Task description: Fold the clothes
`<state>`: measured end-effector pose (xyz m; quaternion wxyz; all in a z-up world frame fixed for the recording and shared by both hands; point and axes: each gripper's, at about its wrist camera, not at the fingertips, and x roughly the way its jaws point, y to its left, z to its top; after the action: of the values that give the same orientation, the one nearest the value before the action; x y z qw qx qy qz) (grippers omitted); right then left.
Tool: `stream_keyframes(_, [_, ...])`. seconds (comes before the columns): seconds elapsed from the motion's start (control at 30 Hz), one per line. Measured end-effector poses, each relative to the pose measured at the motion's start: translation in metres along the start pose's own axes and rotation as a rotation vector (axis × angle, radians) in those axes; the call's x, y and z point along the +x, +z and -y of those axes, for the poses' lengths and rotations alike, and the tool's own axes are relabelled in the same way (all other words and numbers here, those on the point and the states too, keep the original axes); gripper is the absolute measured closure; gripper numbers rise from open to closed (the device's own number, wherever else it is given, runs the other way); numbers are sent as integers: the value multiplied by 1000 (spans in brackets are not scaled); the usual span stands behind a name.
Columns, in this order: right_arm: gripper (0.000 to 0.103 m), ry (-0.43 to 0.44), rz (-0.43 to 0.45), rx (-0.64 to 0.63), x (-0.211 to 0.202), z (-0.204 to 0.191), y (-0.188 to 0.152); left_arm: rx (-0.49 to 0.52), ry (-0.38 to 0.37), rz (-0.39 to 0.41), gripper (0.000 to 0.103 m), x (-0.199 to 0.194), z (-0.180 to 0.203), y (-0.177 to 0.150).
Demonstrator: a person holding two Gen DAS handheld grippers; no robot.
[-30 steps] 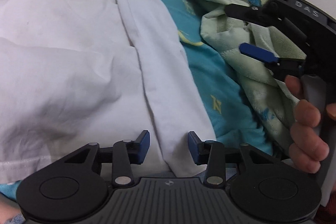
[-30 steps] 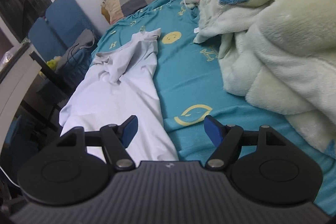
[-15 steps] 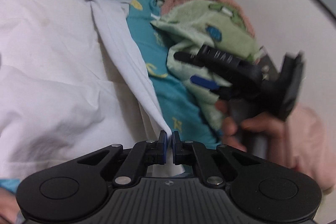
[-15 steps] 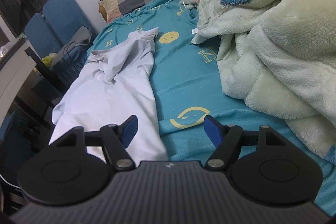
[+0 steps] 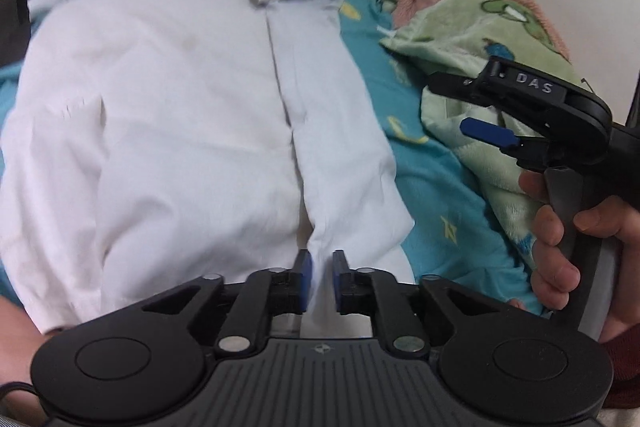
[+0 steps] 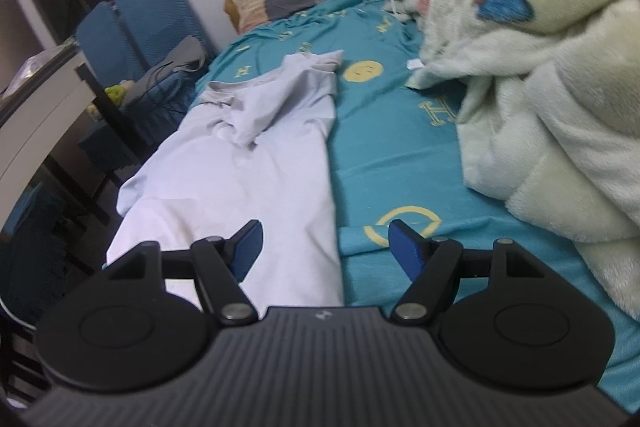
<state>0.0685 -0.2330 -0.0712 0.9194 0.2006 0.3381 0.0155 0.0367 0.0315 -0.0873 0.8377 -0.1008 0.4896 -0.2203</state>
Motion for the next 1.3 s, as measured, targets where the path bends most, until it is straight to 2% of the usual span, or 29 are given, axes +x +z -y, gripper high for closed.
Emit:
stream_keyframes(0.03, [31,8,4,-9,-1,-3,0,14,6,17,80,-4,2,-1])
stream_keyframes(0.1, [31,26,17,-30,-5,-10,-2,38,15,55,67,-11,7,-1])
stream_keyframes(0.17, [31,44,37,-57,-9,-17,-4,63,45,117,42,-18,11,2])
stream_keyframes(0.2, [31,53,50,-70,-12,-21,-5,76,62,150,32,-21,14,3])
stream_keyframes(0.27, [31,68,77,-93,-17,-27,-7,101,96,215,20,-28,19,7])
stream_keyframes(0.33, [31,79,104,-116,-22,-33,-9,131,131,274,14,-36,20,10])
stream_keyframes(0.4, [31,86,118,-128,-24,-37,-10,152,179,322,3,-39,21,13])
stream_keyframes(0.53, [31,92,128,-145,-25,-41,-12,106,200,361,0,-43,15,19])
stream_keyframes(0.7, [31,96,127,-157,-24,-46,-17,-77,135,373,0,-50,-17,28])
stream_keyframes(0.87, [31,107,134,-185,-23,-52,-23,-200,139,399,0,-60,-45,34])
stream_keyframes(1.1, [31,113,138,-223,-20,-59,-32,-199,194,438,0,-75,-52,41])
stream_keyframes(1.2, [31,140,131,-223,-19,-60,-33,-125,269,455,0,-83,-45,52])
stream_keyframes(1.3, [31,182,120,-228,-17,-66,-25,-25,362,471,0,-99,-38,82])
